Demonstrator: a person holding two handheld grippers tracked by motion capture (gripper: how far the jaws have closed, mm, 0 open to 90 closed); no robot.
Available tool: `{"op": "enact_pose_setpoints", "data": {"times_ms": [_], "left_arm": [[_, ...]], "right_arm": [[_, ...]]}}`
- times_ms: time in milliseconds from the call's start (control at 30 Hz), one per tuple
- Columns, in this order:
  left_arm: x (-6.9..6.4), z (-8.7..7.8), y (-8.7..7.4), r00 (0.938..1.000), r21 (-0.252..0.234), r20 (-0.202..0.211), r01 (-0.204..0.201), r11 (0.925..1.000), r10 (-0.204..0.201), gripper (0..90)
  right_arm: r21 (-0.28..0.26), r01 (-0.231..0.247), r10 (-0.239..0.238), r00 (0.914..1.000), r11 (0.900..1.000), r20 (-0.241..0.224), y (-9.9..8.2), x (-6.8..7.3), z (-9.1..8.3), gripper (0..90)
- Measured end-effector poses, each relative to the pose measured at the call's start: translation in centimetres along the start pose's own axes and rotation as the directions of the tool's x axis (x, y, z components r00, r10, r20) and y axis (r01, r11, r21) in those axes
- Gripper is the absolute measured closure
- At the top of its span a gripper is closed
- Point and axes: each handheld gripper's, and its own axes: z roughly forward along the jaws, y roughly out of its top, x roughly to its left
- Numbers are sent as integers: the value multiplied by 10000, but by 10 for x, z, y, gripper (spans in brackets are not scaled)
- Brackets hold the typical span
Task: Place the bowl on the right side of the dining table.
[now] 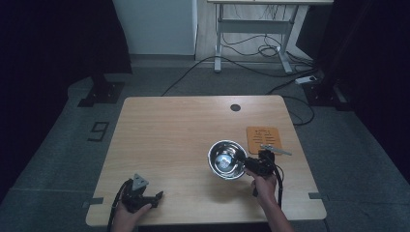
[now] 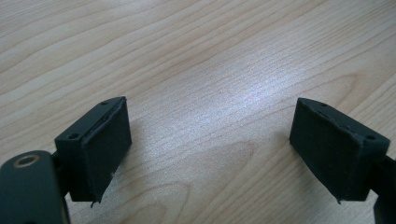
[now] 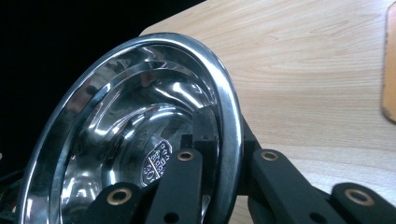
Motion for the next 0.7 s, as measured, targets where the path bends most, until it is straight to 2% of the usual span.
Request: {"op": "enact_pose_setpoints", "data": {"times_ms": [700], "left_arm": [[0, 0, 0, 10000, -3, -2, 4, 10000, -4, 123]], "right_arm": [[-383, -261, 267, 9995, 9989, 153, 6, -9, -8, 853]]}}
